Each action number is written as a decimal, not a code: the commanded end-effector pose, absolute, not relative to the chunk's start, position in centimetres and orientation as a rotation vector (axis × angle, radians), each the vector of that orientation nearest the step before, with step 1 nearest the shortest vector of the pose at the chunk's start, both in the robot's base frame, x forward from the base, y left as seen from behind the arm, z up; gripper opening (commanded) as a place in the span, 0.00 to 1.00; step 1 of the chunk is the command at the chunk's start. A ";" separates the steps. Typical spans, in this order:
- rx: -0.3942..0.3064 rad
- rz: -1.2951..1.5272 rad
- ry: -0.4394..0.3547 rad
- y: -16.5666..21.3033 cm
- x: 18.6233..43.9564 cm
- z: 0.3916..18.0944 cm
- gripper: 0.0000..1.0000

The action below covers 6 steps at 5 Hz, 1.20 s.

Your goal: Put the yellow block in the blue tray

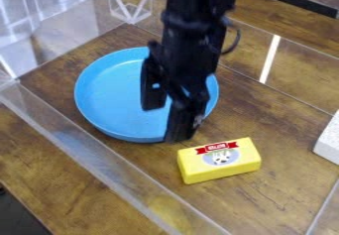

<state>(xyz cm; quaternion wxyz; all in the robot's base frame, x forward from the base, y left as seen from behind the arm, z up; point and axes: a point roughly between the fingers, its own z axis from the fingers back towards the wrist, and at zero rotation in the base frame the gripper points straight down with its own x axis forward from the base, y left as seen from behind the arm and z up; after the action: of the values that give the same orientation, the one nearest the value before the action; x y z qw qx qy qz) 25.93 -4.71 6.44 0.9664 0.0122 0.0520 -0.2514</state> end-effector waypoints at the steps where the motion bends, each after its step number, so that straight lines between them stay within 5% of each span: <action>1: 0.043 -0.637 0.046 -4.9 26.3 4.7 0.00; 4: 0.042 -0.642 0.007 -3.3 29.0 5.0 0.00; 5: 0.036 -0.729 -0.003 -4.5 29.1 4.2 1.00; 6: 0.031 -0.809 -0.008 -5.8 29.2 3.3 1.00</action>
<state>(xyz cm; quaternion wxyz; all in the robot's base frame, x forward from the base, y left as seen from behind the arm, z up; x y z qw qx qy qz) 28.34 -5.41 2.07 0.9213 0.0116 0.0216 -0.3880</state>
